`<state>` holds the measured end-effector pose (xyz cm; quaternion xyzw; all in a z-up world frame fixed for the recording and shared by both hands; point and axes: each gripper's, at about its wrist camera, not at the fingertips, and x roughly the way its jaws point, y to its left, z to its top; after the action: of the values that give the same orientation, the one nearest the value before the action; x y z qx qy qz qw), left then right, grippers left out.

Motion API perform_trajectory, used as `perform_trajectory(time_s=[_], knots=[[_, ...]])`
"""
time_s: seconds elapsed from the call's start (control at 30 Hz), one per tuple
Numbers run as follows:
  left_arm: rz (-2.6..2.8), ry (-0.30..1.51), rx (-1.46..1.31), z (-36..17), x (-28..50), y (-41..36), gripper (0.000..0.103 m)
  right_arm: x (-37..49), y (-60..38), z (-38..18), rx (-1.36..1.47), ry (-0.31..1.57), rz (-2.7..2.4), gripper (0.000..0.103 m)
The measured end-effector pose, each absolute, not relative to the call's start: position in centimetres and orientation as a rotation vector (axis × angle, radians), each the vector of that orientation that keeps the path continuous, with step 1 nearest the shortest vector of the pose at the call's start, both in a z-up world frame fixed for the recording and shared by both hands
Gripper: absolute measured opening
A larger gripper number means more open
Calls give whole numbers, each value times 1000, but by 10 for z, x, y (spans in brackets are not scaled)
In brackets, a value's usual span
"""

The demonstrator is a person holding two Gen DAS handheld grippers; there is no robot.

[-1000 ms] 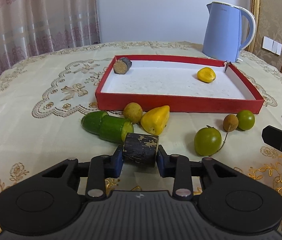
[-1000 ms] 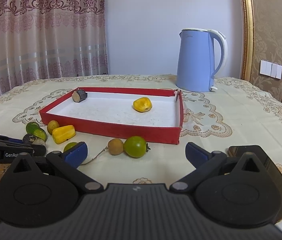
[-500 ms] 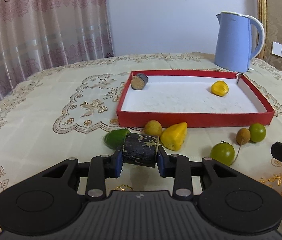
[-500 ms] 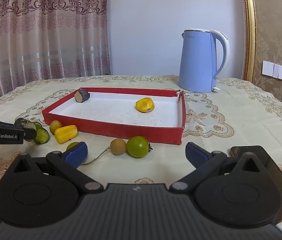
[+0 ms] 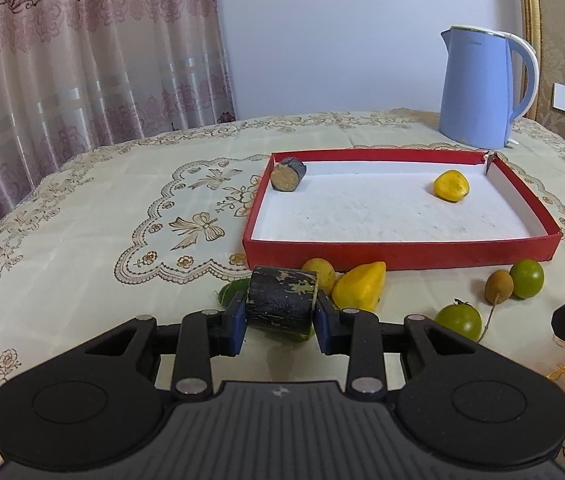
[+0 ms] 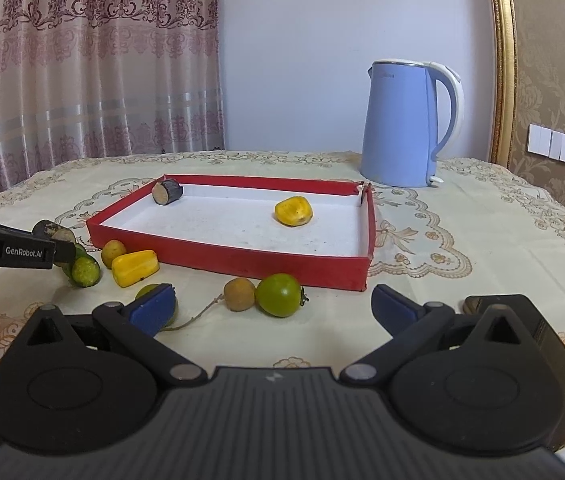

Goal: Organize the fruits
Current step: 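Lift the second log with the left gripper toward the tray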

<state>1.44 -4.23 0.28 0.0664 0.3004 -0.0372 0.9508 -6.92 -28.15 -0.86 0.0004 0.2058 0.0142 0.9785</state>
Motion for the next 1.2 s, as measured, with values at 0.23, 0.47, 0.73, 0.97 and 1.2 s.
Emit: perform_trajectory(time_s=[0.23, 0.47, 0.73, 0.97, 1.2], knots=[[-61, 605, 143, 8, 22, -45, 33, -70, -282, -8, -2, 411, 25, 103], [-63, 608, 143, 13, 30, -48, 33, -69, -282, -7, -2, 411, 25, 103], [-57, 594, 151, 18, 37, -52, 33, -68, -283, -7, 0, 411, 23, 103], [-51, 590, 160, 22, 45, -55, 33, -67, -286, -7, 8, 415, 28, 103], [-43, 581, 174, 24, 53, -58, 33, -65, -289, -10, 22, 422, 20, 103]])
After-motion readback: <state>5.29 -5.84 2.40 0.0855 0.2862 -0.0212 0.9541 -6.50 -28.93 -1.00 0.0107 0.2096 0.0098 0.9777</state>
